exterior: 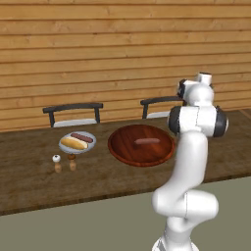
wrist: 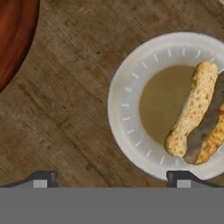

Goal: Place one bun and one sausage from the bowl on each plate.

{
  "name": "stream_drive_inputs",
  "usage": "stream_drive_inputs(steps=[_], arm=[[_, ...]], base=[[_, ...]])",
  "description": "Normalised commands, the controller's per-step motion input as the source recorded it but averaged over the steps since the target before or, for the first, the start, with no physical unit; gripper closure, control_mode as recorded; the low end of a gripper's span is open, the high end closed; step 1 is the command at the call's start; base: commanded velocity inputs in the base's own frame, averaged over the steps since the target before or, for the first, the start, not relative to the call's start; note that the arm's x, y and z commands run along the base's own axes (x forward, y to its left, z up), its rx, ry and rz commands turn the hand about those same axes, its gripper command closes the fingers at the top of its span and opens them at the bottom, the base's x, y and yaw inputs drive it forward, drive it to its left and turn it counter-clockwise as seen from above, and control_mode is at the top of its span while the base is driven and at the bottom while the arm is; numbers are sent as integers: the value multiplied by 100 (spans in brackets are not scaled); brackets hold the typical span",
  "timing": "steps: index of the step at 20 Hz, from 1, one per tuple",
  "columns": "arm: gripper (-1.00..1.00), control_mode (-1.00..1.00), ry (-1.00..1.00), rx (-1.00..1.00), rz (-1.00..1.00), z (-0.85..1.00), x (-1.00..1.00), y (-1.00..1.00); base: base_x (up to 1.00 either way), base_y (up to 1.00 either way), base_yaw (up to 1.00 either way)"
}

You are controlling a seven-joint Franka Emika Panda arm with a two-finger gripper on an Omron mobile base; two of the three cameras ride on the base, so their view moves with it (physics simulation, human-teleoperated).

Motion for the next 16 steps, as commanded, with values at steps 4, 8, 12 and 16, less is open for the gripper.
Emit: stream_drive_inputs(steps=[4,8,12,16], arm=[[-100,-100,0,-3,7,0,-65,100],[-100,-100,3,-4,14,2,-43,100],[-100,-100,0,0,10,4,-19,100],[-100,-100,0,0,8,3,-10,100]], base=[[0,0,0],[0,0,0],[0,0,0],[0,0,0]])
